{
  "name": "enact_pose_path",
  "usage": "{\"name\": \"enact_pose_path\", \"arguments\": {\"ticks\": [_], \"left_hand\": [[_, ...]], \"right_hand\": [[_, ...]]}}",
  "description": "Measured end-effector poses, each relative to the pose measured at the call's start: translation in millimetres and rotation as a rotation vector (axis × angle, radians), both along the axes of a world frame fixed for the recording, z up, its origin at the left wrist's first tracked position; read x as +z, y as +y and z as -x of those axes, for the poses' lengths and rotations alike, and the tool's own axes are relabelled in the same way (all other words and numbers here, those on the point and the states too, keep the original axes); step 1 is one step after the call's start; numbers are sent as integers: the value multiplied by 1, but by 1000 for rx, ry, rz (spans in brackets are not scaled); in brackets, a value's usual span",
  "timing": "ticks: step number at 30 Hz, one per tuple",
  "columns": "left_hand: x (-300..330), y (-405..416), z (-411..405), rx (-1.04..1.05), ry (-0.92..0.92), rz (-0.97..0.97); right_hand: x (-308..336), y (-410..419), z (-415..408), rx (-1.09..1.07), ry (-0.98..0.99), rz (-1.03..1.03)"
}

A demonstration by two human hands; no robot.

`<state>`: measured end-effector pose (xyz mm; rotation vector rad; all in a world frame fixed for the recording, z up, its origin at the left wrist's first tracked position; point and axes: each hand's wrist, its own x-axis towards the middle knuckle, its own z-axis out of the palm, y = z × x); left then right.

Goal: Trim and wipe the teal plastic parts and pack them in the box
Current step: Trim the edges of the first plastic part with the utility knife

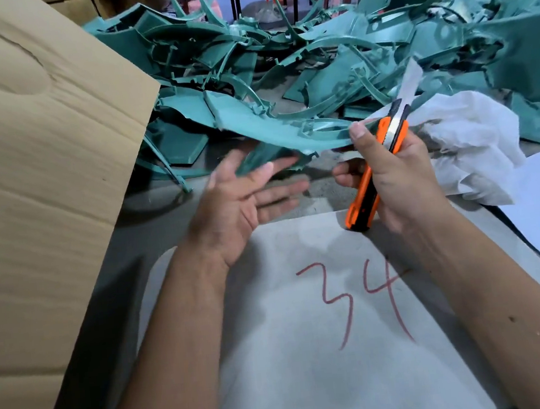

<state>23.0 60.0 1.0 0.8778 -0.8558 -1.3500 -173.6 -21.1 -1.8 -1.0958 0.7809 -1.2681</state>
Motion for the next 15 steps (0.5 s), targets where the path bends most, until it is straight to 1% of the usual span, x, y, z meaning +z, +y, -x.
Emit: {"name": "enact_pose_path", "arguments": {"ticks": [1, 2, 5, 8, 11, 14, 15], "left_hand": [[-2, -2, 4, -4, -25, -17], [-2, -2, 7, -18, -10, -39], [2, 0, 7, -69, 131, -91], [1, 1, -1, -153, 210, -82], [-2, 2, -9, -219, 302, -61], [-1, 5, -19, -353, 443, -9], [0, 6, -21, -362, 454, -12]], "right_hand": [[0, 1, 0, 11, 56, 31], [0, 1, 1, 14, 100, 57], [0, -1, 6, 37, 140, 111], [0, -2, 10, 105, 172, 158], [0, -3, 10, 100, 213, 180], [0, -7, 16, 115, 217, 168], [0, -9, 18, 123, 220, 166]]}}
